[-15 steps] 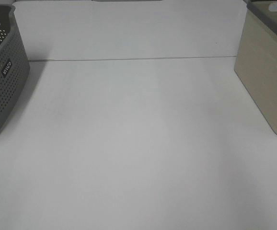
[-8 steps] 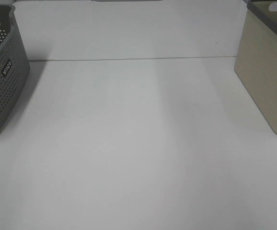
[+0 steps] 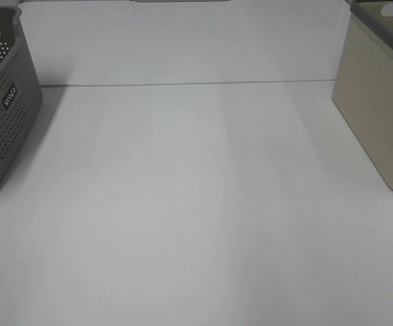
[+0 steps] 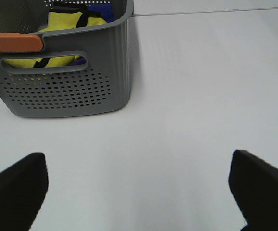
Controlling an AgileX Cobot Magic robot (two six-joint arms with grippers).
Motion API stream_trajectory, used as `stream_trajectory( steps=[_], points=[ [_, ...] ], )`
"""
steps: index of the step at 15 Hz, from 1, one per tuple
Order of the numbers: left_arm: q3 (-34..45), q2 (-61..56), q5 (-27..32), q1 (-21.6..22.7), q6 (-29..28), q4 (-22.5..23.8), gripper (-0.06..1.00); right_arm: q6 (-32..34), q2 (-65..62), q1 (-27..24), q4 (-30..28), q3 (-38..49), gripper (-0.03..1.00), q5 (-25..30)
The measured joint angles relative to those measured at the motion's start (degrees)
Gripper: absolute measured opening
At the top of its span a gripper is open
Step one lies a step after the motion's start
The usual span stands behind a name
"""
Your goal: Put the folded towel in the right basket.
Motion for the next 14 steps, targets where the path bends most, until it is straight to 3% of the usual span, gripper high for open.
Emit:
stream_trajectory(
  steps=[9,12,14],
  points=[
    [0.00,0.00,0.00,0.00,0.00,0.00,0.97,-0.06,-43.95,0.00,-0.46,54.66,0.75,0.06],
    [0.00,0.00,0.00,0.00,0.00,0.00,0.97,-0.06,-55.86,0.00,-3.38,62.22,0.75,0.17],
    [0.00,0.00,0.00,0.00,0.00,0.00,0.97,-0.06,-64.00,0.00,-4.47,62.68,0.75,-3.27]
  ],
)
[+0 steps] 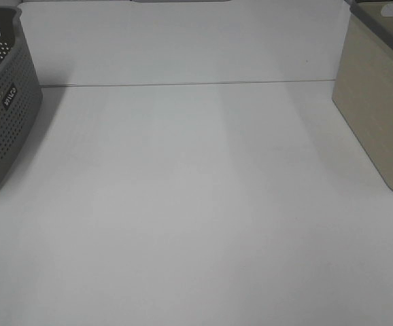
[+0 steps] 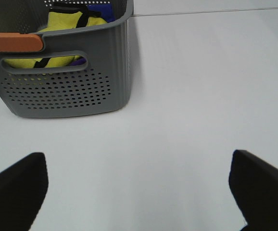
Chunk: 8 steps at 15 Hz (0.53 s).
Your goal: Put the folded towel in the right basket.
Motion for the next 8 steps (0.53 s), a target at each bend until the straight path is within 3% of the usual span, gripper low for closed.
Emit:
stream_trajectory(
  steps=[3,8],
  points=[
    [0.00,0.00,0.00,0.00,0.00,0.00,0.97,0.00,-8.25,0.00,-0.97,1.83,0.75,-4.76],
    [0.00,0.00,0.00,0.00,0.00,0.00,0.97,0.06,-11.00,0.00,-1.38,2.69,0.75,-5.56]
  ],
)
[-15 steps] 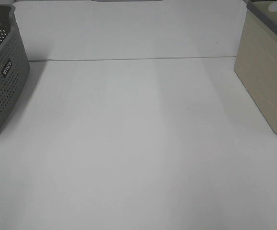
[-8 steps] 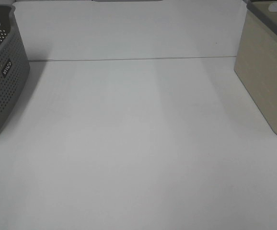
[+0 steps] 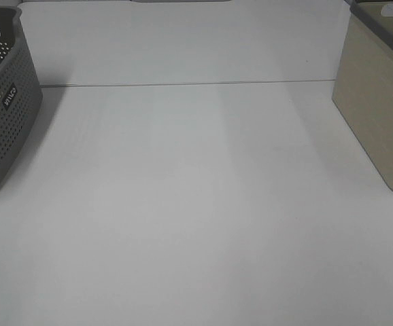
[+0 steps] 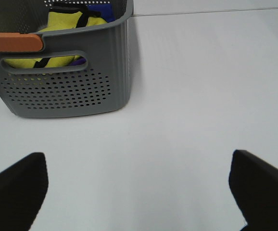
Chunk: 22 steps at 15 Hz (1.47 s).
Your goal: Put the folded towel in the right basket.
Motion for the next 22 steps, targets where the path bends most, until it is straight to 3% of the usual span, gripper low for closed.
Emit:
stream_trajectory(
  steps=[22],
  points=[
    [0.00,0.00,0.00,0.00,0.00,0.00,0.97,0.00,-6.70,-0.74,0.06,0.29,0.75,-0.11]
  ],
)
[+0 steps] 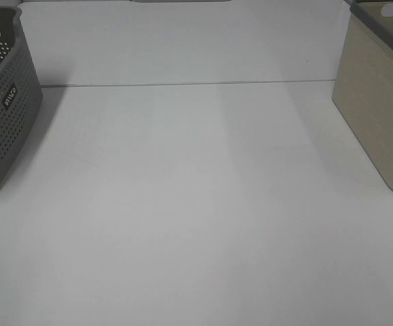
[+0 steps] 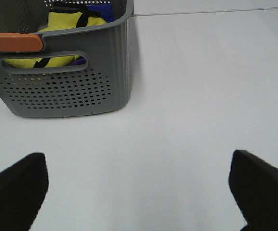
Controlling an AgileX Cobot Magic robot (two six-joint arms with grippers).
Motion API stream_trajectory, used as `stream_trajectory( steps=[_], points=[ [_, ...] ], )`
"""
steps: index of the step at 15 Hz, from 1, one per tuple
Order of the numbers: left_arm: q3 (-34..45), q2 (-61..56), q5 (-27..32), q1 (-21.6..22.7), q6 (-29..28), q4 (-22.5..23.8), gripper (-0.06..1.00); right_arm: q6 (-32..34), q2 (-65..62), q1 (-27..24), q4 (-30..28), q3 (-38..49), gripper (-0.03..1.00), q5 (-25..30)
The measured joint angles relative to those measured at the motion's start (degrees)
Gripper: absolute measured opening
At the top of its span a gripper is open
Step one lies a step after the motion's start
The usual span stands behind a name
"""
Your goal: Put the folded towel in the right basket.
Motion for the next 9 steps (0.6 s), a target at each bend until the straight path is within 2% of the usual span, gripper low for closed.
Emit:
stream_trajectory(
  steps=[9],
  points=[
    [0.00,0.00,0.00,0.00,0.00,0.00,0.97,0.00,0.00,0.00,0.00,0.00,0.75,0.00]
  ],
)
